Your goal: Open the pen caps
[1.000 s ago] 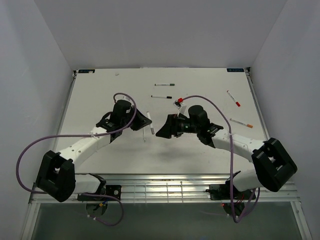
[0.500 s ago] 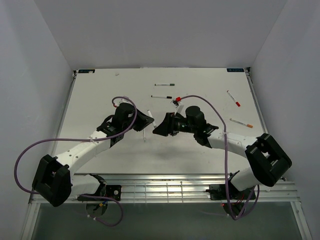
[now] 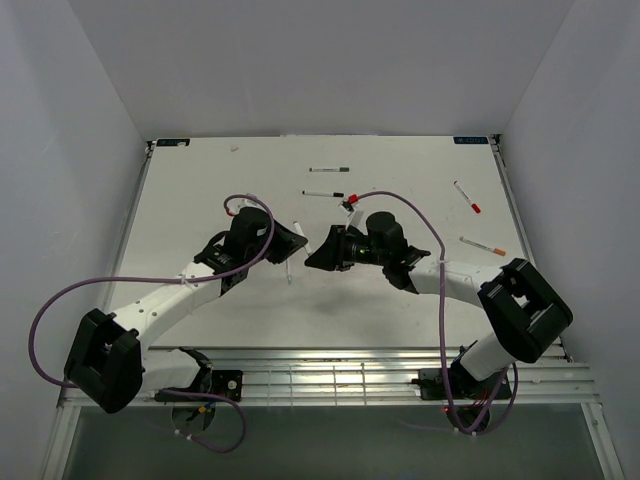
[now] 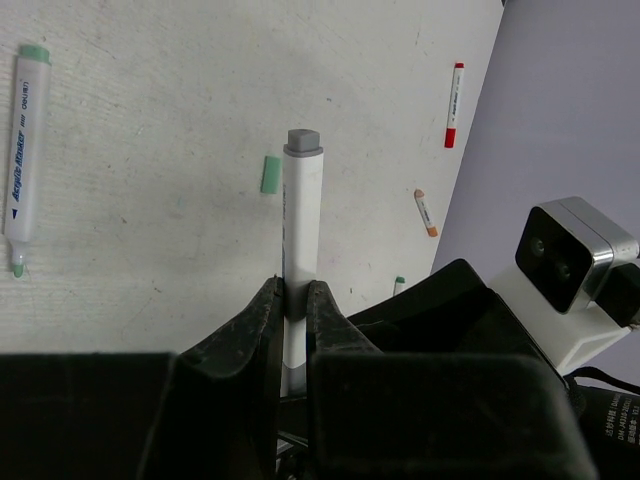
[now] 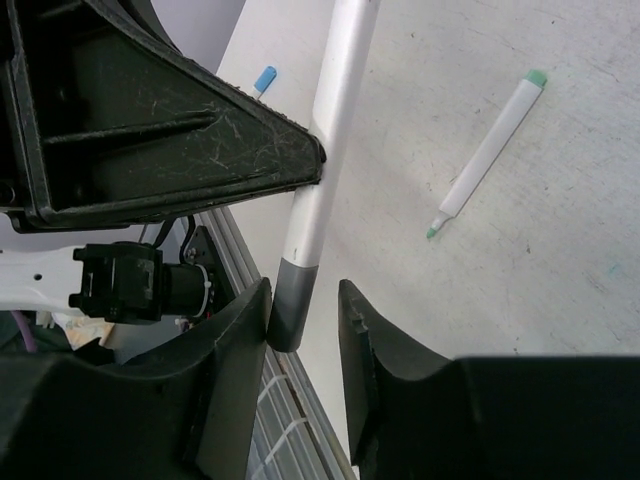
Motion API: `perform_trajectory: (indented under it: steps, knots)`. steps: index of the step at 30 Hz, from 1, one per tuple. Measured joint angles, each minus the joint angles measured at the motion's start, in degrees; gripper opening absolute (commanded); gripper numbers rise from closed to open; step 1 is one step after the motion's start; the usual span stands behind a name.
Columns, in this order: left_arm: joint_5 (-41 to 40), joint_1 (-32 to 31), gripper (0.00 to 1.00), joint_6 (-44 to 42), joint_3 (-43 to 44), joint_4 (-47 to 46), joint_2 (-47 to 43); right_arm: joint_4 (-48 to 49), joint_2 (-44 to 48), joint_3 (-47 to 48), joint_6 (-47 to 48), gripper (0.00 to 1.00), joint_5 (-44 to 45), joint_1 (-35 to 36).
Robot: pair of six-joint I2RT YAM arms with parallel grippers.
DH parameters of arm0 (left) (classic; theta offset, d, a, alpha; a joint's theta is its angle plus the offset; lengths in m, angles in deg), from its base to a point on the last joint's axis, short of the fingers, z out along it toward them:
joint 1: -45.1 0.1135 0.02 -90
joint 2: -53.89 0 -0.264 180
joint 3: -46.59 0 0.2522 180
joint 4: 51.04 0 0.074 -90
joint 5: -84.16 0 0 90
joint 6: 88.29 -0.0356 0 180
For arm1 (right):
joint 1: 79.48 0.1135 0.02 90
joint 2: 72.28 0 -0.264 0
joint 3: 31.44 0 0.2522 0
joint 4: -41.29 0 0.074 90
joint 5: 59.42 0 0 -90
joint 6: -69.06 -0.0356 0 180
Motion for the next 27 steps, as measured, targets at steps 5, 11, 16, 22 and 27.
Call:
perform_trajectory:
  steps: [5, 11, 16, 22, 27]
  knots:
    - [-0.39, 0.04, 0.0, -0.28, -0.07, -0.17, -0.02, 0.02, -1.29, 0.96, -0.72, 0.08, 0.07, 0.0]
    - [-2.19, 0.0, 0.0, -1.62, -0.04, -0.17, 0.02, -0.44, -1.31, 0.98, -1.18, 0.08, 0.42, -0.04]
    - [-3.34, -0.37, 0.0, -2.54, 0.7, 0.46, 0.15, -6.91, 1.95, 1.73, 1.77, 0.08, 7.65, 2.45]
    - [-3.61, 0.81, 0.0, -2.84, 7.02, 6.08, 3.8, -19.02, 3.63, 7.93, 10.25, 0.08, 31.39, 10.99]
    - [-1.2, 1.81, 0.0, -4.83, 6.12, 5.07, 2.93, -12.81, 5.18, 3.34, 13.14, 0.08, 24.68, 8.26]
